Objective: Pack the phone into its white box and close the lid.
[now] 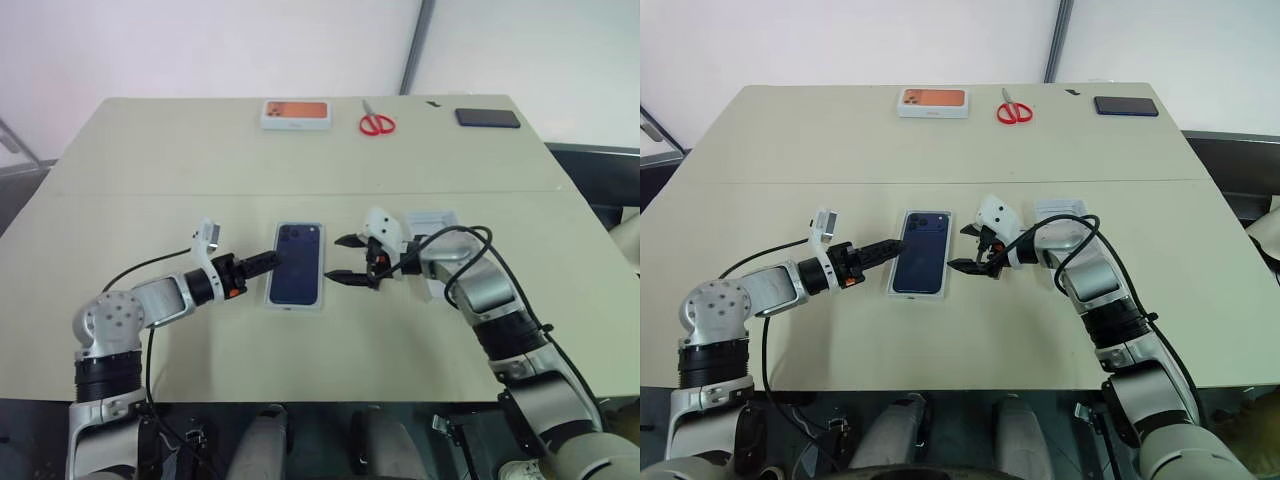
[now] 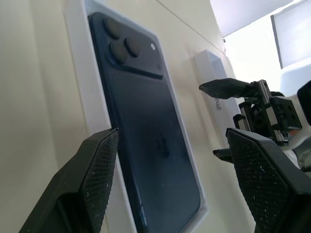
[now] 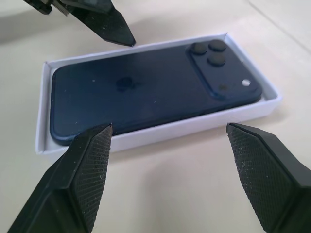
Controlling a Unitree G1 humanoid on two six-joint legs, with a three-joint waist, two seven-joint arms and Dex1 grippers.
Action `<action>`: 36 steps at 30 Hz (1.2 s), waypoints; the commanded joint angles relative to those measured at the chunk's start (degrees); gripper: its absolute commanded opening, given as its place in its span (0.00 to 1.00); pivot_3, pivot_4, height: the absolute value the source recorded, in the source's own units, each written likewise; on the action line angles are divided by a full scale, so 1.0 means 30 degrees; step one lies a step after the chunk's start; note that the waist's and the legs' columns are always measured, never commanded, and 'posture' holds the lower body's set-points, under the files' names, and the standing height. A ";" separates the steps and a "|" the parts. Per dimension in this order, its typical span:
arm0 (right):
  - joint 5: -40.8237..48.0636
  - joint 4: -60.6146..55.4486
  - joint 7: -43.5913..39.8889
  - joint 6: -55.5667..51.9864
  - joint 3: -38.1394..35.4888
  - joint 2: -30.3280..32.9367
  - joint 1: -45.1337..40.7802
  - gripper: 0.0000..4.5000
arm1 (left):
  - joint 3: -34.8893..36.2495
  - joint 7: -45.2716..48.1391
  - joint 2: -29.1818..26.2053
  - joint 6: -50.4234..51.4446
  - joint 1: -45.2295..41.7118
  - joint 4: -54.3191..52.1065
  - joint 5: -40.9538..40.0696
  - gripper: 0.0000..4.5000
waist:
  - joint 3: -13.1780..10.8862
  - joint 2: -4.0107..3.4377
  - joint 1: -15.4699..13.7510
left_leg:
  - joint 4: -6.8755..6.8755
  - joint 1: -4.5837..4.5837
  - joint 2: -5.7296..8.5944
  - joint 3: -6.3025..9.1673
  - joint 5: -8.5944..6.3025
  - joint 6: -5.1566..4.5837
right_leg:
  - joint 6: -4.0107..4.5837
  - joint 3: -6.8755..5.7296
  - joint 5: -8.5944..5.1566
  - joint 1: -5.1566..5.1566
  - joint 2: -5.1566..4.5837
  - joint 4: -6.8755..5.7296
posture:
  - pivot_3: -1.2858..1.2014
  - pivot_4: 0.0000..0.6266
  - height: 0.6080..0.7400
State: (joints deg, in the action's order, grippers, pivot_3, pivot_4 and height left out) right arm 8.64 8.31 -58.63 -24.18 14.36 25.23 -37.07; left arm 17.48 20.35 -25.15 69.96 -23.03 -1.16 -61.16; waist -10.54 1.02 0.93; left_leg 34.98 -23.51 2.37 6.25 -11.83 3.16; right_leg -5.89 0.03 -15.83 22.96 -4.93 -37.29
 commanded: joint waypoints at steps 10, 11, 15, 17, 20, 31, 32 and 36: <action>-0.0895 0.0602 0.0498 0.1571 0.0329 0.0011 -0.0114 0.23 | -0.2645 0.3204 -0.2347 -0.5694 0.0857 -0.0033 0.6043 0.08 | -0.0005 -0.0008 -0.0086 | -0.0010 -0.0003 -0.0001 -0.0003 0.0000 -0.0001 | 0.0003 0.0004 -0.0001 -0.0002 -0.0020 0.0023 | 0.52 0.24 1.00; -0.1201 0.0795 0.0603 0.1884 0.0517 -0.0003 -0.0128 0.10 | -0.2948 0.3308 -0.2185 -0.5650 0.0847 0.0029 0.6209 0.00 | -0.0005 -0.0008 -0.0072 | -0.0009 -0.0003 0.0003 -0.0006 -0.0001 -0.0001 | 0.0003 0.0003 -0.0001 -0.0012 -0.0022 0.0033 | 0.52 0.24 1.00; -0.1630 0.1097 0.0719 0.2115 0.0945 -0.0187 -0.0147 0.01 | -0.3210 0.3000 -0.1471 -0.4060 0.0552 0.0580 0.5996 0.00 | -0.0006 -0.0010 -0.0015 | -0.0009 -0.0003 0.0003 -0.0001 -0.0002 -0.0004 | 0.0000 0.0001 0.0000 -0.0009 -0.0018 0.0029 | 0.52 0.24 1.00; -0.2413 0.1178 0.0758 0.2593 0.1531 0.0062 -0.0046 0.01 | -0.3313 0.3022 -0.1214 -0.3761 0.0577 0.0332 0.6027 0.00 | -0.0004 -0.0012 0.0020 | -0.0006 -0.0003 -0.0004 0.0002 -0.0002 -0.0004 | -0.0001 -0.0003 0.0000 -0.0004 -0.0002 0.0020 | 0.52 0.24 1.00; -0.2312 0.1023 0.0912 0.2558 0.1284 -0.0158 0.0045 0.01 | -0.3493 0.3014 -0.0882 -0.3404 0.0477 0.0287 0.6101 0.00 | -0.0003 -0.0018 0.0015 | -0.0006 0.0002 -0.0004 0.0002 -0.0002 -0.0004 | -0.0001 -0.0005 0.0000 -0.0008 -0.0001 0.0018 | 0.52 0.24 1.00; -0.2044 0.0311 0.0015 0.2292 0.0489 0.1467 0.0288 0.01 | -0.5722 0.4614 -0.0172 -0.3189 -0.1924 0.0407 0.7003 0.00 | -0.0013 -0.0013 -0.0091 | 0.0010 -0.0001 0.0025 -0.0001 -0.0002 -0.0004 | -0.0007 -0.0027 -0.0001 -0.0038 -0.0019 0.0027 | 0.52 0.24 1.00; -0.2062 0.0193 -0.0020 0.2297 0.0400 0.1669 0.0401 0.01 | -0.5996 0.4809 -0.0101 -0.3337 -0.2141 0.0740 0.7273 0.00 | -0.0013 -0.0014 -0.0071 | 0.0011 -0.0002 0.0027 -0.0005 -0.0002 -0.0005 | -0.0007 -0.0031 -0.0001 -0.0041 -0.0018 0.0028 | 0.52 0.24 1.00; -0.1979 -0.0337 -0.0260 0.2053 -0.0081 0.2529 0.0816 0.01 | -0.6495 0.5347 0.0625 -0.3798 -0.3045 0.1812 0.7848 0.00 | -0.0014 -0.0016 -0.0037 | 0.0009 -0.0001 0.0018 -0.0020 -0.0001 -0.0006 | -0.0007 -0.0032 -0.0001 -0.0036 -0.0002 0.0022 | 0.52 0.24 1.00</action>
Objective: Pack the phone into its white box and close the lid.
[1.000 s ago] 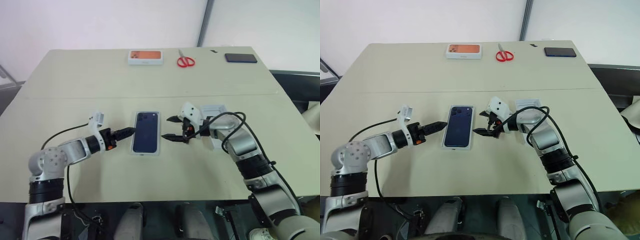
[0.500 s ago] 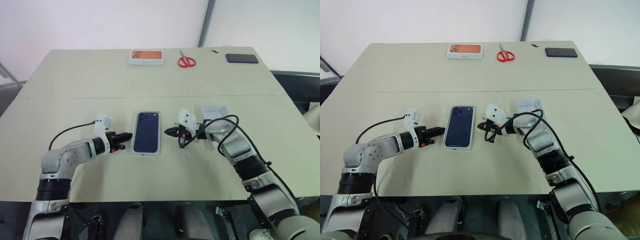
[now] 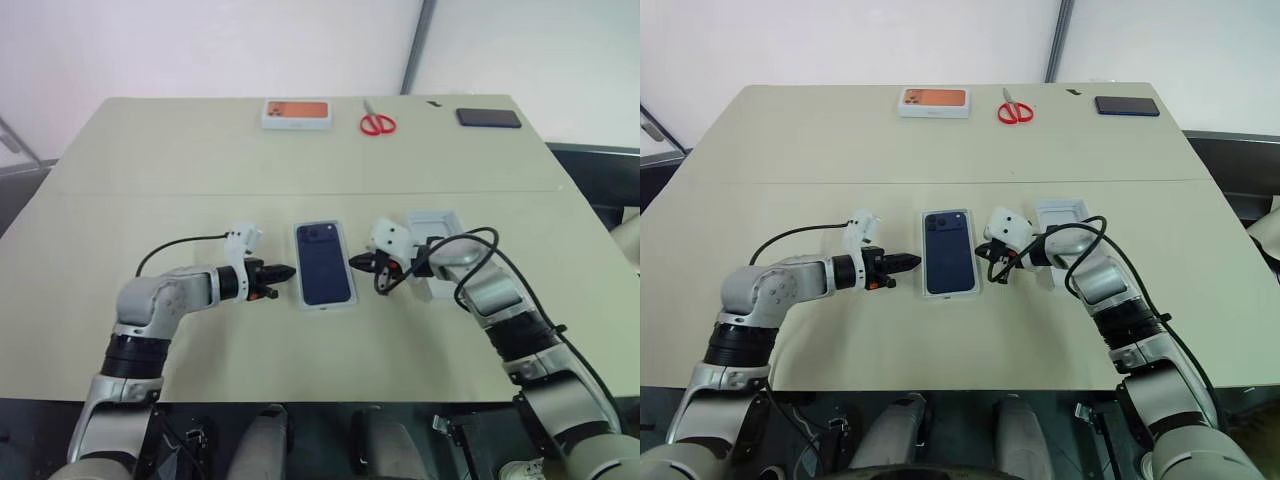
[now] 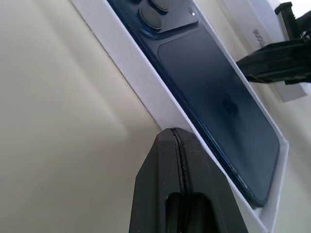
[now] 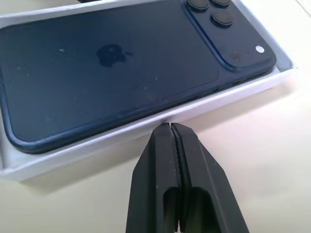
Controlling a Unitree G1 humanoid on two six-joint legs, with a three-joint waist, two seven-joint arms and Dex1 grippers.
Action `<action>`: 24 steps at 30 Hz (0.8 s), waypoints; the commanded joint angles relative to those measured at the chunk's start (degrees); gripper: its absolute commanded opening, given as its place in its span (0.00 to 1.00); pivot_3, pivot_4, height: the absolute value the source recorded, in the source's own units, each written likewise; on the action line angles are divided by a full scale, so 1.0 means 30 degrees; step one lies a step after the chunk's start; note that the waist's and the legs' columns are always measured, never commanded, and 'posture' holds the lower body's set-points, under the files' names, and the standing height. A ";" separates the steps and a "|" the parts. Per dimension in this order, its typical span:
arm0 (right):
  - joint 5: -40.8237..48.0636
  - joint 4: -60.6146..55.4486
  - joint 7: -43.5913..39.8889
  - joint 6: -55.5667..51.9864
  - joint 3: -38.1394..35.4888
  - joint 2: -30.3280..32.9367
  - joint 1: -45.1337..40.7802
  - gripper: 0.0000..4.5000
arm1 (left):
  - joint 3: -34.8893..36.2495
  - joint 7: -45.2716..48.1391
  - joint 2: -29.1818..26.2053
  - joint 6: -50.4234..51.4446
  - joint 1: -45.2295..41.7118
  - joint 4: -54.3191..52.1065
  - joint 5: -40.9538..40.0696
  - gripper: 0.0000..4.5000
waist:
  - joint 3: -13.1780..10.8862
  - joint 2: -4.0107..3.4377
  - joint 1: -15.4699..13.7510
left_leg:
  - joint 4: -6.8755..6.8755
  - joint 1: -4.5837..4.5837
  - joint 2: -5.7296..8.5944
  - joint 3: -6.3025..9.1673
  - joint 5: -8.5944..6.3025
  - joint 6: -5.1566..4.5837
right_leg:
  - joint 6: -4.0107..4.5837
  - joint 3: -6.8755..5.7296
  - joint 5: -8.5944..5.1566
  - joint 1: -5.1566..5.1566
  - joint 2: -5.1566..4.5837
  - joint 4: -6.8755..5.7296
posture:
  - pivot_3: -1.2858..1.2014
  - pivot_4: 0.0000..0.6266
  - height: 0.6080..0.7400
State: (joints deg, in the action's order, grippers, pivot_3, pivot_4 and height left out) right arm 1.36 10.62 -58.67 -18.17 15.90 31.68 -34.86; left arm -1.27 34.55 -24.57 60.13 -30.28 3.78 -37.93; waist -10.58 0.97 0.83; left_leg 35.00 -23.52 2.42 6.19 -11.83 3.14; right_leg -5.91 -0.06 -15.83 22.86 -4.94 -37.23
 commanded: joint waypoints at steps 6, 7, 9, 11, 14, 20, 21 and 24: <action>0.0507 -0.2022 -0.0332 -0.0356 -0.1637 0.2007 0.1202 0.01 | -0.1693 0.1828 0.1734 -0.1651 -0.2109 0.2238 0.1480 0.00 | -0.0006 0.0006 -0.0082 | 0.0015 -0.0002 0.0015 -0.0009 -0.0001 -0.0002 | -0.0007 -0.0012 -0.0003 -0.0022 -0.0014 0.0010 | 0.52 0.24 1.00; 0.0511 -0.2078 -0.0303 -0.0377 -0.1716 0.2116 0.1317 0.01 | -0.1806 0.2002 0.1856 -0.1748 -0.2207 0.2395 0.1602 0.00 | -0.0007 0.0008 -0.0073 | 0.0018 -0.0002 0.0021 -0.0008 -0.0003 -0.0006 | -0.0012 -0.0013 -0.0005 -0.0028 -0.0020 0.0012 | 0.52 0.24 1.00; 0.0501 -0.2118 -0.0235 -0.0286 -0.2007 0.2559 0.1685 0.01 | -0.2205 0.2305 0.2279 -0.2014 -0.2435 0.2672 0.1919 0.00 | -0.0007 0.0008 -0.0073 | 0.0020 -0.0002 0.0022 -0.0008 -0.0004 -0.0008 | -0.0013 -0.0012 -0.0006 -0.0028 -0.0020 0.0012 | 0.52 0.24 1.00; 0.0492 -0.2008 -0.0129 -0.0254 -0.2258 0.2905 0.1896 0.01 | -0.2278 0.2369 0.2696 -0.2201 -0.2689 0.3079 0.2156 0.00 | -0.0008 0.0007 -0.0066 | 0.0021 -0.0002 0.0022 -0.0007 -0.0004 -0.0009 | -0.0014 -0.0013 -0.0006 -0.0029 -0.0021 0.0011 | 0.52 0.24 1.00; 0.0680 -0.2112 -0.0084 -0.0459 -0.2569 0.3169 0.2050 0.01 | -0.2049 0.2496 0.3037 -0.2301 -0.2901 0.3555 0.2303 0.00 | -0.0010 0.0010 -0.0041 | 0.0025 -0.0002 0.0022 -0.0009 -0.0004 -0.0010 | -0.0015 -0.0013 -0.0006 -0.0028 -0.0021 0.0008 | 0.52 0.24 1.00; 0.0714 -0.2434 -0.0208 -0.0426 -0.2586 0.3601 0.2456 0.01 | -0.1666 0.2693 0.3034 -0.2922 -0.3347 0.4601 0.2868 0.00 | -0.0011 0.0011 -0.0008 | 0.0026 0.0000 0.0014 -0.0009 -0.0004 -0.0011 | -0.0016 -0.0014 -0.0007 -0.0027 -0.0012 0.0006 | 0.52 0.24 1.00; 0.0771 -0.2459 -0.0241 -0.0453 -0.2602 0.3589 0.2471 0.01 | -0.1603 0.2674 0.2967 -0.2987 -0.3378 0.4648 0.2960 0.00 | -0.0011 0.0011 -0.0010 | 0.0026 0.0000 0.0014 -0.0010 -0.0004 -0.0010 | -0.0015 -0.0014 -0.0007 -0.0027 -0.0012 0.0007 | 0.52 0.24 1.00; 0.0564 -0.2157 -0.0120 -0.0187 -0.2549 0.3602 0.2259 0.01 | -0.1395 0.2902 0.2613 -0.2973 -0.3316 0.4401 0.2963 0.00 | -0.0011 0.0010 -0.0004 | 0.0026 0.0000 0.0014 -0.0007 -0.0004 -0.0011 | -0.0016 -0.0014 -0.0007 -0.0026 -0.0011 0.0005 | 0.52 0.24 1.00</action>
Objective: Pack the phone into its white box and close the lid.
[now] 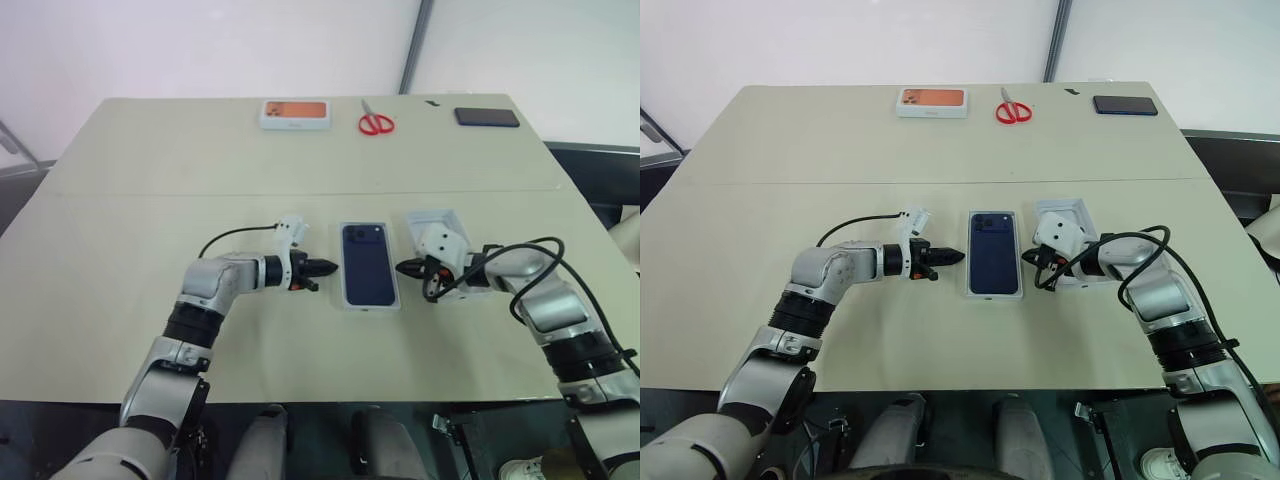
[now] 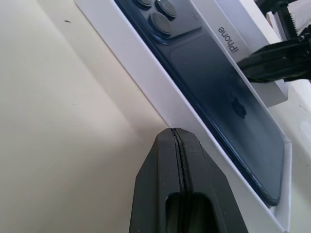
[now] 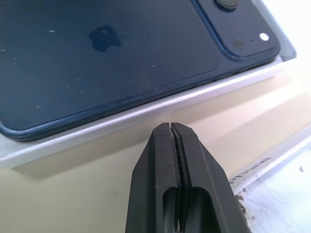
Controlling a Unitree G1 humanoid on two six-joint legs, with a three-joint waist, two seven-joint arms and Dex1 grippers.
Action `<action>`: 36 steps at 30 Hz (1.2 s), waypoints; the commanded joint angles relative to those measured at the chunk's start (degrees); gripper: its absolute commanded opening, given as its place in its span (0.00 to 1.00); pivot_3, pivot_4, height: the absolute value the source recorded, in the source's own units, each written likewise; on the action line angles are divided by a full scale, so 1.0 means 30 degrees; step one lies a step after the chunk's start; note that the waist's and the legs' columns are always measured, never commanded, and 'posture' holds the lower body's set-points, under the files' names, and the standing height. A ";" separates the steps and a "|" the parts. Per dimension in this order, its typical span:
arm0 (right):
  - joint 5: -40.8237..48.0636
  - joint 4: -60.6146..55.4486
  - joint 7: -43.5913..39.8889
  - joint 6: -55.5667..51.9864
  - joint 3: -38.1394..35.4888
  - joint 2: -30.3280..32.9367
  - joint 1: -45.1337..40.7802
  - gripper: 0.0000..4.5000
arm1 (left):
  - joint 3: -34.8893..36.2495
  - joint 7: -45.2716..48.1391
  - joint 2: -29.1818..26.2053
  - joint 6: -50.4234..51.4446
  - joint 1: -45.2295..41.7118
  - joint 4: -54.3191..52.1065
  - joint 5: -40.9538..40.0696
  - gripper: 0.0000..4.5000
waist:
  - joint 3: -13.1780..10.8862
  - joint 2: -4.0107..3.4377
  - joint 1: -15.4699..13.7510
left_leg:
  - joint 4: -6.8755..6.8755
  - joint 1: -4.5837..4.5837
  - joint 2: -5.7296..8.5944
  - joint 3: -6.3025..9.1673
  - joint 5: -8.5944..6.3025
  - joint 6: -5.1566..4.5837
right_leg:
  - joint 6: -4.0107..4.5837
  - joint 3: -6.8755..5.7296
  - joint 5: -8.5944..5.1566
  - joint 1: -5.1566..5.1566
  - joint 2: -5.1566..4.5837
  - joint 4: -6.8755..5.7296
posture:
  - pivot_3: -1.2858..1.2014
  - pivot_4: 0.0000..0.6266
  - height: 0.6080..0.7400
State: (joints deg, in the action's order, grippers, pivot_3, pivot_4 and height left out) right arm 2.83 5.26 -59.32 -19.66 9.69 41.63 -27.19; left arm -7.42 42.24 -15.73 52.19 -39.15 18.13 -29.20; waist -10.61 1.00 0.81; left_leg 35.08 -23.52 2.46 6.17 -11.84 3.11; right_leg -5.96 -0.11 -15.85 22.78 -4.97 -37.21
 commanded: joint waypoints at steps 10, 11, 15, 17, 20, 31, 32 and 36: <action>-0.1505 0.2666 0.1839 0.2250 0.0170 -0.0503 -0.2326 0.01 | 0.2527 0.0116 -0.1590 -0.1229 0.0216 -0.1151 0.0012 0.00 | -0.0002 -0.0002 0.0015 | -0.0002 0.0002 -0.0008 0.0000 0.0000 0.0001 | 0.0001 0.0001 0.0000 0.0003 0.0005 -0.0003 | 0.52 0.24 1.00; -0.1976 0.3062 0.2008 0.2628 0.0461 -0.0469 -0.2468 0.01 | 0.2693 0.0104 -0.1683 -0.1539 0.0365 -0.1488 0.0058 0.00 | -0.0002 -0.0002 0.0011 | -0.0001 0.0002 -0.0008 0.0000 0.0000 0.0001 | 0.0001 0.0001 0.0001 0.0003 0.0004 -0.0001 | 0.52 0.24 1.00; -0.2965 0.4780 0.2869 0.3427 0.0820 -0.0685 -0.3161 0.01 | 0.3178 -0.0007 -0.2215 -0.2956 0.1154 -0.2908 0.0369 0.00 | -0.0001 -0.0002 -0.0015 | 0.0000 0.0002 -0.0005 -0.0004 0.0001 0.0002 | 0.0001 0.0004 0.0001 0.0001 -0.0006 -0.0002 | 0.52 0.24 1.00; -0.3394 0.5486 0.3056 0.3734 0.0977 -0.0608 -0.3421 0.01 | 0.3551 0.0157 -0.2539 -0.3263 0.1624 -0.3495 0.0193 0.00 | -0.0003 -0.0005 -0.0006 | 0.0005 0.0001 -0.0005 -0.0004 0.0002 0.0003 | 0.0003 0.0004 0.0002 0.0001 -0.0006 -0.0003 | 0.52 0.24 1.00; -0.3124 0.5289 0.2513 0.4287 0.0853 -0.0494 -0.3288 0.01 | 0.4272 0.0634 -0.3032 -0.3621 0.2301 -0.4309 -0.0366 0.00 | -0.0003 -0.0005 0.0004 | 0.0001 0.0002 -0.0007 -0.0004 0.0001 0.0003 | 0.0003 0.0007 0.0001 0.0002 -0.0004 -0.0003 | 0.52 0.24 1.00; -0.0512 0.2269 0.0451 0.0848 -0.1141 0.0801 -0.2548 0.54 | 0.5338 0.1871 -0.5241 -0.4087 0.3575 -0.4423 -0.0643 0.61 | -0.0009 -0.0014 -0.0015 | 0.0002 0.0002 -0.0019 -0.0003 -0.0001 -0.0003 | 0.0003 0.0005 0.0001 0.0001 -0.0002 -0.0001 | 0.52 0.24 1.00; -0.0362 0.1997 0.0422 0.0579 -0.1345 0.0947 -0.2545 0.65 | 0.5413 0.1965 -0.5427 -0.4330 0.3646 -0.4460 -0.0604 0.72 | -0.0010 -0.0016 -0.0009 | 0.0002 0.0002 -0.0019 -0.0005 -0.0002 -0.0003 | 0.0004 0.0006 0.0001 0.0000 -0.0004 0.0000 | 0.52 0.24 1.00; 0.0331 0.0271 0.1767 -0.1218 -0.2631 0.0591 -0.2191 0.99 | 0.5644 0.3010 -0.6136 -0.6188 0.4612 -0.5169 -0.0478 1.00 | -0.0010 -0.0018 0.0075 | -0.0009 0.0003 -0.0037 -0.0002 -0.0002 -0.0002 | 0.0007 0.0008 0.0000 0.0013 0.0005 -0.0005 | 0.52 0.24 1.00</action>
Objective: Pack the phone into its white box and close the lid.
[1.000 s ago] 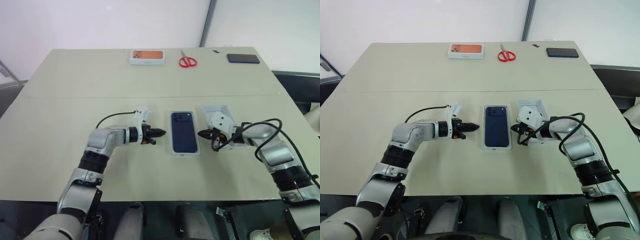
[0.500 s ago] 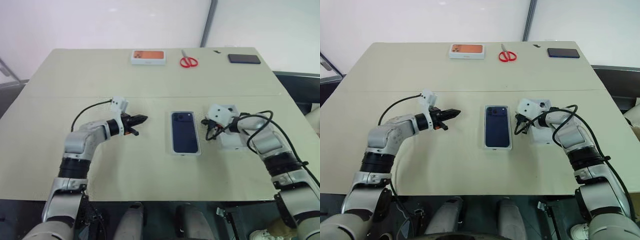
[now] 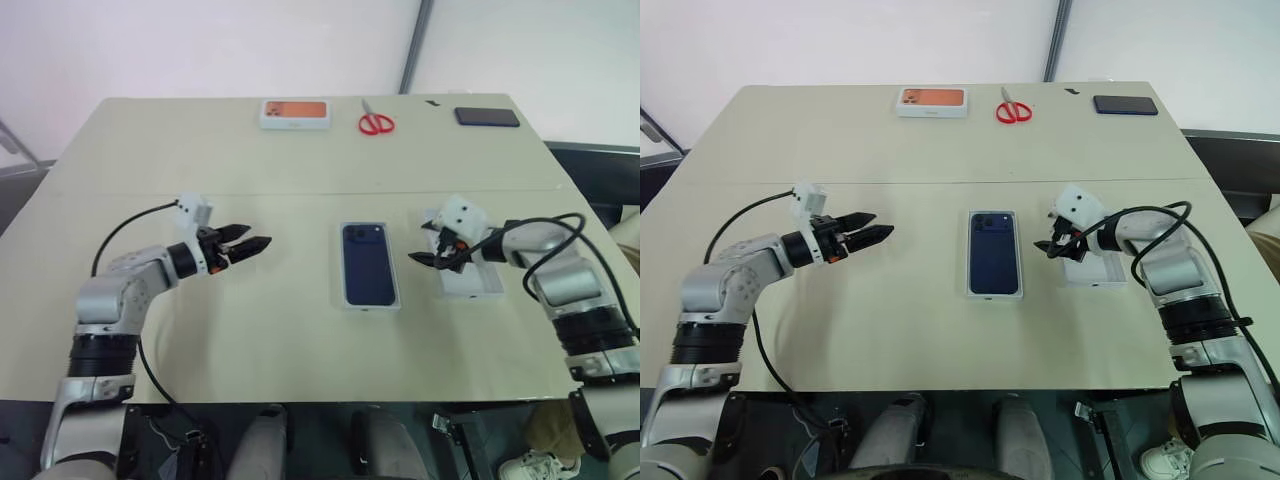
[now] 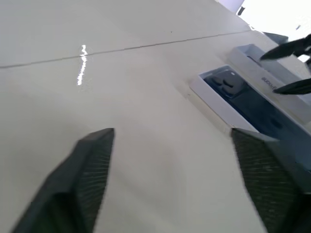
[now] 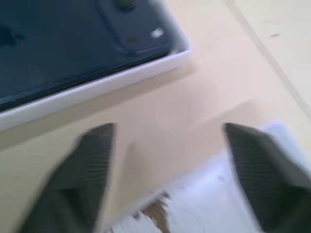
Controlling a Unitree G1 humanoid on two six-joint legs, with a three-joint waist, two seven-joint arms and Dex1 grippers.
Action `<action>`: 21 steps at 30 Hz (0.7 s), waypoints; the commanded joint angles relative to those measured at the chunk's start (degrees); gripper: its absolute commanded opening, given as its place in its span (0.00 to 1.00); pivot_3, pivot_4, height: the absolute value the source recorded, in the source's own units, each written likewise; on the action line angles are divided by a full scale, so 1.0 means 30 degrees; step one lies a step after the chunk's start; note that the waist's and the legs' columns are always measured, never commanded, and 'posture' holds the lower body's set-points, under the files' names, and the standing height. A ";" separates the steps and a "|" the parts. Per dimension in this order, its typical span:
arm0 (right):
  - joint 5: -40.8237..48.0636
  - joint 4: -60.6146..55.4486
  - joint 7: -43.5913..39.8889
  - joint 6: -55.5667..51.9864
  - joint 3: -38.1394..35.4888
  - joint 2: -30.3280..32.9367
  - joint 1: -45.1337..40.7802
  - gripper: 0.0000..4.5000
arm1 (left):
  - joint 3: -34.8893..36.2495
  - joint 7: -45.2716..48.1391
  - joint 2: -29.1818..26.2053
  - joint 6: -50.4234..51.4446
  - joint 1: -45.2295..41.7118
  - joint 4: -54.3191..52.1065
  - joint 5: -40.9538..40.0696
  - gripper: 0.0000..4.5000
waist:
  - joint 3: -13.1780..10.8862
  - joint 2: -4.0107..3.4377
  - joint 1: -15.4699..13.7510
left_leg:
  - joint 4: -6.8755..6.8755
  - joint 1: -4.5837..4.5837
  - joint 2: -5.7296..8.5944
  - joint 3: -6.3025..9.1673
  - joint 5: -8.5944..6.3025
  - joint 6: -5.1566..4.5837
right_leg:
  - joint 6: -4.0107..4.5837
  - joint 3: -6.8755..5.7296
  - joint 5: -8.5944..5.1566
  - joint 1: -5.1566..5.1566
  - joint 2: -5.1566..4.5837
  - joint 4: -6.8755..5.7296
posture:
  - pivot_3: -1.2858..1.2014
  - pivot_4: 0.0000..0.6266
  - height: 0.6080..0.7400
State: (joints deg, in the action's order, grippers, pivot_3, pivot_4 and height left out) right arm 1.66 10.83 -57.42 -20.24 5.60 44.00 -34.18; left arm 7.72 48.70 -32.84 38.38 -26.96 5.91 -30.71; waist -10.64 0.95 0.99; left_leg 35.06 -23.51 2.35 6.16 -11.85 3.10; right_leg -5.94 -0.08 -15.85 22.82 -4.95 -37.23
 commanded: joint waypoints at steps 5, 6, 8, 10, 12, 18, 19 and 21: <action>0.1353 -0.3354 0.3965 -0.2069 -0.2864 -0.1764 0.1300 0.99 | 0.0574 0.2253 -0.0342 -0.6013 0.2270 -0.1638 0.0883 1.00 | -0.0001 -0.0003 -0.0058 | -0.0005 0.0002 -0.0034 0.0010 0.0000 0.0000 | 0.0005 0.0014 -0.0001 0.0002 -0.0014 0.0003 | 0.52 0.24 1.00; 0.1683 -0.3665 0.4549 -0.2141 -0.3440 -0.2178 0.1628 0.99 | 0.0572 0.2503 -0.0327 -0.6685 0.2612 -0.1482 0.1009 1.00 | -0.0001 -0.0004 -0.0077 | -0.0011 0.0002 -0.0037 0.0011 0.0000 0.0000 | 0.0006 0.0017 0.0000 0.0006 -0.0016 0.0005 | 0.52 0.24 1.00; 0.1636 -0.4346 0.5547 -0.1786 -0.4127 -0.2466 0.2739 0.99 | 0.0599 0.2871 -0.0322 -0.7682 0.3202 -0.1305 0.1107 1.00 | -0.0006 -0.0013 -0.0137 | -0.0010 0.0001 -0.0035 0.0013 0.0000 0.0000 | 0.0008 0.0027 0.0000 0.0008 -0.0026 0.0004 | 0.52 0.24 1.00; 0.1587 -0.5618 0.6301 -0.1806 -0.4654 -0.2568 0.4292 0.99 | 0.0625 0.3054 -0.0305 -0.8535 0.3748 -0.1401 0.1220 1.00 | -0.0006 -0.0012 -0.0242 | -0.0004 -0.0005 -0.0021 0.0018 -0.0003 -0.0005 | 0.0010 0.0022 -0.0002 -0.0004 -0.0036 0.0010 | 0.52 0.24 1.00; 0.1750 -0.7181 0.6939 -0.2741 -0.5020 -0.2679 0.5576 0.99 | 0.0702 0.3057 -0.0272 -0.8768 0.4113 -0.1676 0.1060 1.00 | -0.0006 -0.0012 -0.0326 | -0.0004 -0.0006 -0.0016 0.0020 -0.0016 -0.0027 | 0.0010 0.0024 -0.0003 -0.0010 -0.0046 0.0022 | 0.52 0.24 1.00; 0.3193 -1.1270 0.8291 -0.9088 -0.4995 -0.3079 0.6536 0.99 | 0.0366 0.3520 -0.0445 -0.9637 0.4617 -0.2012 0.1207 1.00 | -0.0002 -0.0053 -0.0015 | 0.0000 0.0004 -0.0044 0.0019 -0.0023 -0.0041 | 0.0026 0.0035 -0.0011 0.0004 -0.0034 0.0012 | 0.52 0.24 1.00; 0.3286 -1.1642 0.8493 -1.0195 -0.4778 -0.2961 0.6256 0.99 | 0.0312 0.3714 -0.0454 -0.9760 0.4550 -0.1932 0.1204 1.00 | -0.0002 -0.0054 -0.0011 | -0.0003 0.0011 -0.0050 0.0019 -0.0024 -0.0042 | 0.0032 0.0034 -0.0014 0.0002 -0.0029 0.0010 | 0.52 0.24 1.00; 0.3645 -1.2124 0.8655 -1.2645 -0.4420 -0.2643 0.5381 0.99 | 0.0216 0.4116 -0.0439 -0.9839 0.4261 -0.1766 0.1073 1.00 | -0.0004 -0.0057 -0.0034 | -0.0005 0.0012 -0.0054 0.0021 -0.0025 -0.0045 | 0.0031 0.0031 -0.0013 0.0003 -0.0020 0.0010 | 0.52 0.24 1.00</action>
State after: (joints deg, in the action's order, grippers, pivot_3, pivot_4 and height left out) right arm 10.92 -22.31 -32.11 -52.74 -7.65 34.98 -15.70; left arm 7.97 59.91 -33.54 10.32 -13.26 1.50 -26.90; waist -10.65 0.78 0.89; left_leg 35.04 -23.48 2.20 6.22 -11.92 2.96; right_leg -5.84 0.01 -15.89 22.82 -5.02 -37.19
